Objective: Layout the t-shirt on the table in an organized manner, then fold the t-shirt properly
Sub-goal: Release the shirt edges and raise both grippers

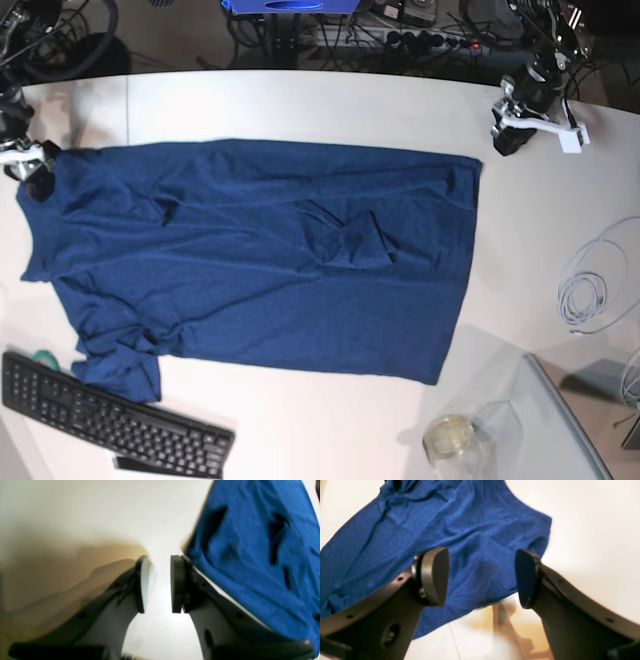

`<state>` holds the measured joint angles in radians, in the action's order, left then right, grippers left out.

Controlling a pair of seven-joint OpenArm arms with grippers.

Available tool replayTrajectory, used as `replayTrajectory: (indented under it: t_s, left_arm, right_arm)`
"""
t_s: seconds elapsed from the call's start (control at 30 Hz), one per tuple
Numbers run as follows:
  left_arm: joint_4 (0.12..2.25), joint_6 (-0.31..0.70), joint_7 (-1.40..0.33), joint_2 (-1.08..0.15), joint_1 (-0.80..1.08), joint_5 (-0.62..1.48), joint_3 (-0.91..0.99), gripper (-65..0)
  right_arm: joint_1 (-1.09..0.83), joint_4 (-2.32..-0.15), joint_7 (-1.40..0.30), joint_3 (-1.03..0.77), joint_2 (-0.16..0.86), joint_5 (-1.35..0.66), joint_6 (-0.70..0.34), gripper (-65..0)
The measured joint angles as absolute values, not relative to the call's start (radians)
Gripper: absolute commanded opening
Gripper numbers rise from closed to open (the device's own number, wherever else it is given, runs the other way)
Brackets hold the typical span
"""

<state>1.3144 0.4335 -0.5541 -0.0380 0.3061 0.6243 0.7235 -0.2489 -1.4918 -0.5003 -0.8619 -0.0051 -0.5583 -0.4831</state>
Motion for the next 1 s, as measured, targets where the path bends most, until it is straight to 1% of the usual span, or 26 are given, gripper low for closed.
replayTrajectory:
  t_s: [0.2, 0.23, 0.37, 0.43, 0.7, 0.8, 0.87, 0.93, 1.0]
  left_arm:
    - [1.265, 0.434, -0.549, -0.035, 0.27, 0.627, 0.715, -49.0]
    - [1.265, 0.431, -0.542, -0.041, 0.276, 0.627, 0.691, -47.9]
    - [1.269, 0.438, -0.535, -0.041, 0.272, 0.634, 0.626, -36.9]
    - [1.271, 0.444, -0.538, -0.036, 0.269, 0.634, 0.622, -34.2]
    - [1.269, 0.444, -0.534, -0.039, 0.269, 0.637, 0.627, -34.6]
    - [1.267, 0.443, -0.535, -0.039, 0.265, 0.637, 0.627, -35.1]
    - [1.267, 0.44, -0.535, -0.039, 0.257, 0.635, 0.625, -40.2]
    - [1.265, 0.429, -0.539, -0.039, 0.252, 0.629, 0.62, -47.4]
    - [1.264, 0.43, -0.546, -0.038, 0.252, 0.629, 0.62, -51.0]
  right_arm:
    - [-0.249, -1.492, -0.5, -0.862, -0.003, -0.558, -0.484, -26.0]
    - [-0.249, -1.492, -0.5, -0.862, -0.003, -0.559, -0.483, -26.0]
    - [-0.25, -1.492, -0.501, -0.86, -0.003, -0.558, -0.483, -26.0]
    - [-0.249, -1.492, -0.5, -0.86, -0.003, -0.558, -0.483, -26.0]
    - [-0.25, -1.492, -0.5, -0.86, -0.003, -0.558, -0.483, -26.0]
    - [-0.25, -1.492, -0.5, -0.86, -0.003, -0.558, -0.483, -26.0]
    - [-0.25, -1.492, -0.5, -0.86, -0.003, -0.558, -0.483, -26.0]
    - [-0.25, -1.492, -0.5, -0.86, -0.003, -0.558, -0.484, -26.0]
    - [-0.25, -1.492, -0.5, -0.86, -0.003, -0.558, -0.483, -26.0]
